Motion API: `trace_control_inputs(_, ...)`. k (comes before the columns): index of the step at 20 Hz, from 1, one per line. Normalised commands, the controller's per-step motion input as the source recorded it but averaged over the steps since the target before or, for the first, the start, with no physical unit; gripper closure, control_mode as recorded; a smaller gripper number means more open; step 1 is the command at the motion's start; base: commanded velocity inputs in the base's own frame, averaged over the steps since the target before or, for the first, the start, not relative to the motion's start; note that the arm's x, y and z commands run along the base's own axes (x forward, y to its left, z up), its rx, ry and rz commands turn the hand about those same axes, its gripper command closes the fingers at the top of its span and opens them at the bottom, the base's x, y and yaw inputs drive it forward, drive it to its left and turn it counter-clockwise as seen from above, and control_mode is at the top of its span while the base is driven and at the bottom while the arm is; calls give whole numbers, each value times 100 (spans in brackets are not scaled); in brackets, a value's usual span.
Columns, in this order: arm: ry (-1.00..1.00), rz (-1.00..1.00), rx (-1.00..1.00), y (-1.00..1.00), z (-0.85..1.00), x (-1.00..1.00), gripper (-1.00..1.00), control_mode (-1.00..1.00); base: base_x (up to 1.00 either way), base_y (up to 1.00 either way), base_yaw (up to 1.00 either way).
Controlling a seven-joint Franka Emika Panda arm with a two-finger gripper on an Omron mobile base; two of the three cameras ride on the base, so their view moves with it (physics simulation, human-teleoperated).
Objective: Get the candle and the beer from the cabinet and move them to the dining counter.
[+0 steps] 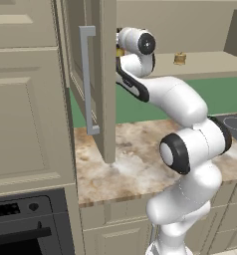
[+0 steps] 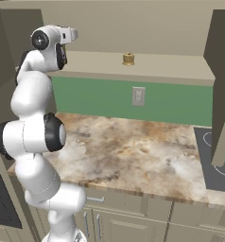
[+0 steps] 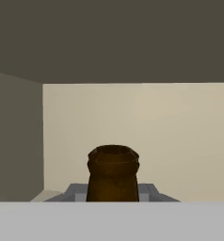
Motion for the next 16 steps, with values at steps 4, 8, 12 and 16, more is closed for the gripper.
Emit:
trace_control_inputs(4, 0, -1, 1, -60, 29, -13, 100, -100, 0, 0, 0)
trace_control_inputs(8, 0, 0, 0, -57, 26, -24, 100, -100, 0, 0, 0)
trace_control_inputs(12, 0, 0, 0, -60, 13, -49, 100, -100, 0, 0, 0)
trace_control_inputs(16, 0, 0, 0, -54, 1, -43, 100, -100, 0, 0, 0)
